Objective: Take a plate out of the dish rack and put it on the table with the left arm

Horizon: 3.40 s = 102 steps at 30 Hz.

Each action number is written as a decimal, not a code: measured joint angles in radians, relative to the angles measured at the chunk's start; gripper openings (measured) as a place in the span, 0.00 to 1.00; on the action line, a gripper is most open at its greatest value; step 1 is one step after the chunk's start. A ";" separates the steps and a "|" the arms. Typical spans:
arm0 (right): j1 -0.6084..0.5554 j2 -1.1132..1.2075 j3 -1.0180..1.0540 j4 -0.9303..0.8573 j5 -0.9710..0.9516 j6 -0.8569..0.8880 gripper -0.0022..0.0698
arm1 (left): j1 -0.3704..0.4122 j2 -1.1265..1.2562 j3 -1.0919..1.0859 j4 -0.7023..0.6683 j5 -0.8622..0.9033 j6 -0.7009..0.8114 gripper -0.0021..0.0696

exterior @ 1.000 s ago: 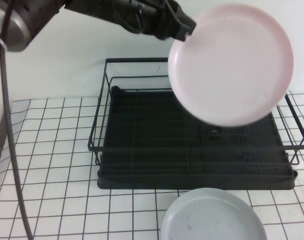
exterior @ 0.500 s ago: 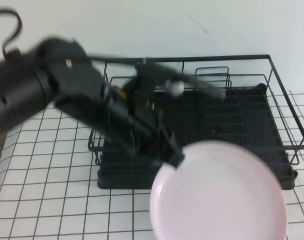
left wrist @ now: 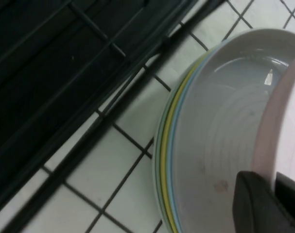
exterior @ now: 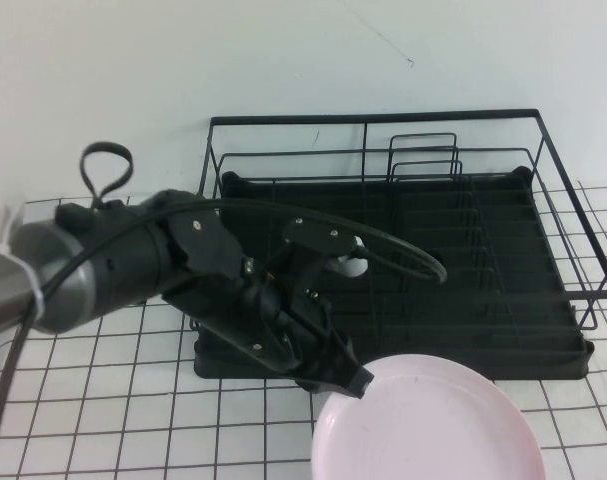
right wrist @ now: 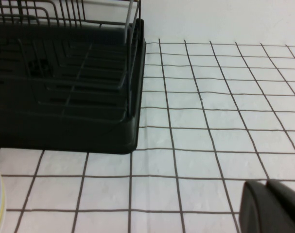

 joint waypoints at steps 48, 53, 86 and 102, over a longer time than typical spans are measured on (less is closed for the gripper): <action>0.000 0.000 0.000 0.000 0.000 0.000 0.03 | -0.040 -0.413 0.091 0.133 -0.125 0.083 0.06; 0.000 0.000 0.000 0.000 0.000 0.000 0.03 | -0.040 -0.600 0.223 0.123 -0.268 0.100 0.03; 0.000 0.000 0.000 0.000 0.000 0.000 0.03 | 0.003 -1.243 1.000 0.234 -0.899 0.011 0.03; 0.000 0.000 0.000 0.000 0.000 0.000 0.03 | 0.562 -1.684 1.172 0.806 -0.621 -0.782 0.03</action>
